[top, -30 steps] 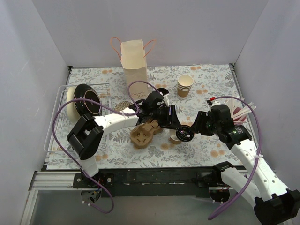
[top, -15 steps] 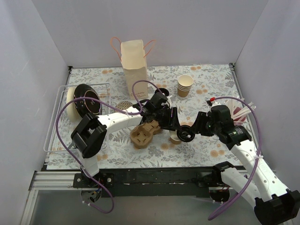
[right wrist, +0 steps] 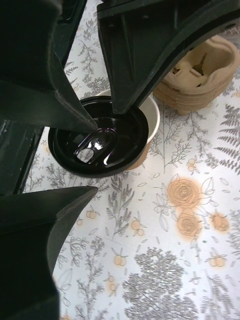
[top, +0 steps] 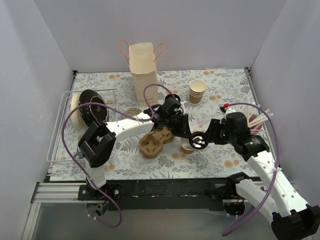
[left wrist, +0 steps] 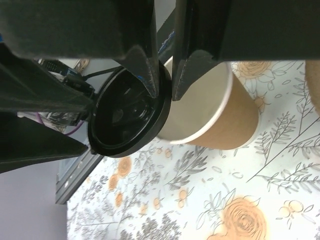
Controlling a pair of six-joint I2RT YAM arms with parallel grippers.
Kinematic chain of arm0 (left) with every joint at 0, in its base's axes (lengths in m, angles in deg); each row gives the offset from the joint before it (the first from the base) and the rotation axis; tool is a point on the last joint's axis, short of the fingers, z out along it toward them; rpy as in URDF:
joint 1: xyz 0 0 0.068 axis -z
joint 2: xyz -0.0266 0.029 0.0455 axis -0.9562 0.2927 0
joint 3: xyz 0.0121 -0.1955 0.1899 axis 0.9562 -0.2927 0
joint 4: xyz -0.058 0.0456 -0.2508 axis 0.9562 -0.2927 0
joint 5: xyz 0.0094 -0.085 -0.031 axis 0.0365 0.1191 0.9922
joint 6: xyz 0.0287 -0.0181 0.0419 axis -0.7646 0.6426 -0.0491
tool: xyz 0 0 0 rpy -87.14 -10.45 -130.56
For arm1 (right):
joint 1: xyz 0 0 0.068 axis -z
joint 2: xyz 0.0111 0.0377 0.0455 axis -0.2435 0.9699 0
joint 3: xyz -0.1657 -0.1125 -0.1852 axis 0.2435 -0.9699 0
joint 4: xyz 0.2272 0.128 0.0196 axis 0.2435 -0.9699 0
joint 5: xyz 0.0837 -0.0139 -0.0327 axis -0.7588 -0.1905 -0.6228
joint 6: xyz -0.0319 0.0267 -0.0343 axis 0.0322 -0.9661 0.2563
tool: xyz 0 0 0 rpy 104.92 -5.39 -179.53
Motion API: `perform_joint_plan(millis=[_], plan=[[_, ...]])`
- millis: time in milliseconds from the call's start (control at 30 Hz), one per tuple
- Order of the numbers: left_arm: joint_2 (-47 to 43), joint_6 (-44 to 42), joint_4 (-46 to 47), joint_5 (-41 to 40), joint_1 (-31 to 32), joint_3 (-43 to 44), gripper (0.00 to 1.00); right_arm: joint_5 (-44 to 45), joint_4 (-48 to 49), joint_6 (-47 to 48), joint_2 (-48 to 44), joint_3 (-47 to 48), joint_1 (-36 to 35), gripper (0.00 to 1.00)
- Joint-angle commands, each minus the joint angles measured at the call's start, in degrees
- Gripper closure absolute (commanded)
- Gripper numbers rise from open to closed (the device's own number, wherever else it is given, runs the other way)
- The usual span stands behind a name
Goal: Pack the takeout coffee
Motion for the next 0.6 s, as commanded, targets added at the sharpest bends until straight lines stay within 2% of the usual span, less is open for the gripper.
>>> perform_joint_plan(millis=[0, 167, 233, 267, 300, 333, 433, 567], plan=[[-0.7, -0.5, -1.3, 1.4, 0.3, 5.1, 0.93, -3.1, 6.3, 9.1, -2.4, 1.6, 0.0, 0.43], [-2.3, 0.1, -4.2, 1.8, 0.2, 7.8, 0.98, -4.7, 10.4, 21.2, -6.0, 5.2, 0.0, 0.38], [-2.5, 0.5, -7.4, 2.0, 0.1, 9.6, 1.0, -7.4, 11.9, 29.3, -9.2, 5.4, 0.0, 0.36], [-2.5, 0.5, -9.3, 1.9, 0.2, 10.5, 1.0, -9.0, 12.6, 32.0, -10.6, 5.2, 0.0, 0.34], [-2.6, 0.2, -13.4, 1.6, 0.2, 12.4, 1.0, -11.3, 12.9, 39.5, -12.1, 4.9, 0.1, 0.31], [-2.4, 0.0, -15.5, 1.1, 0.1, 13.3, 1.0, -16.5, 13.3, 43.4, -15.2, 4.2, 0.0, 0.29], [-2.2, -0.7, -22.8, 0.5, -0.5, 16.6, 1.0, -18.9, 13.8, 53.9, -19.9, 3.0, 0.0, 0.24], [-0.5, -1.4, -29.9, 0.9, -1.3, 21.8, 1.0, -21.7, 6.8, 67.8, -20.7, 4.4, 0.0, 0.23]])
